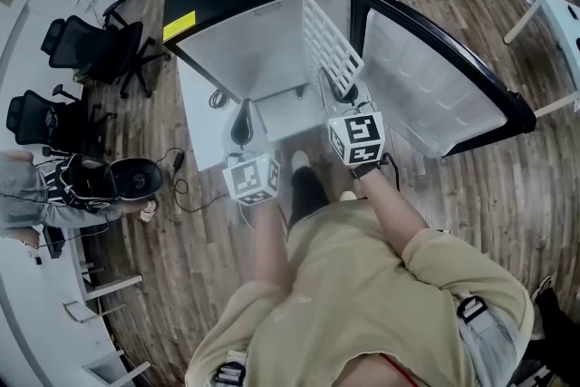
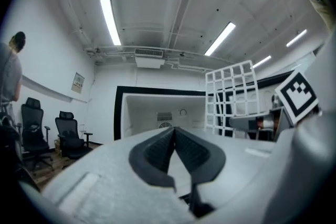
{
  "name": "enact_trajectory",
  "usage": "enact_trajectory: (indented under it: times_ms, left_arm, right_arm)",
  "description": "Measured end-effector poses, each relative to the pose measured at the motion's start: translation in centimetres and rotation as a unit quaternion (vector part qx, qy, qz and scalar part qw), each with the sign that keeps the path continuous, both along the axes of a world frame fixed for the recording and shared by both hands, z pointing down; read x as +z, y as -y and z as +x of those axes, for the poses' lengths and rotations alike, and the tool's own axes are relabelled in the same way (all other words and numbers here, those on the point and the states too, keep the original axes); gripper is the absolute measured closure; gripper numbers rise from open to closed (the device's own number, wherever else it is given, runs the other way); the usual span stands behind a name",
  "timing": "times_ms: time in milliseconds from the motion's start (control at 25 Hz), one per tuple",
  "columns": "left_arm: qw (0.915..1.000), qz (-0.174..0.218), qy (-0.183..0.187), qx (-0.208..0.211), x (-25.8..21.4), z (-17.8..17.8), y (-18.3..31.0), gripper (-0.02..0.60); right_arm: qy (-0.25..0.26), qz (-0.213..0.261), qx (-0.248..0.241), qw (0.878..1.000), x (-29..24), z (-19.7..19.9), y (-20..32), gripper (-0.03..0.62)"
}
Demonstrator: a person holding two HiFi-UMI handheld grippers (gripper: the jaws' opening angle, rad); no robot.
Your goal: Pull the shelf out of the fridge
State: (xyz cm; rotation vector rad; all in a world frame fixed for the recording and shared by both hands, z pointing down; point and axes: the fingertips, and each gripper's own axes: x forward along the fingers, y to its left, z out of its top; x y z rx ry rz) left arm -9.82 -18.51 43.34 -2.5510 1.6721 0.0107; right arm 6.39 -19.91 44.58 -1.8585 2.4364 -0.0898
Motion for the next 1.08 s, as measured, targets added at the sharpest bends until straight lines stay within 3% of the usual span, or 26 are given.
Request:
enact_trajectory:
  times_ms: [240,560,1080]
  left_arm:
    - [0.9997,-0.01,0.008,-0.02,0.4,-0.3,0.8,0.58]
    - [0.9993,-0.015,0.002,-0.034,0.6,-1.5,0.8,0.58]
    - [0.9996,-0.028,0.003,-0.002,1.7,1.1,-0.2,0.58]
  right_arm:
    - [-0.078,0.027,0.029,0.996,-0.8,1.3,-1.1,0.565]
    - [-0.071,0.029,0.022,0.997,-1.0,2.1,-1.5,0.565]
    - [-0.055,0.028,0.021,0.998,-0.7,3.1,-2.1,0.565]
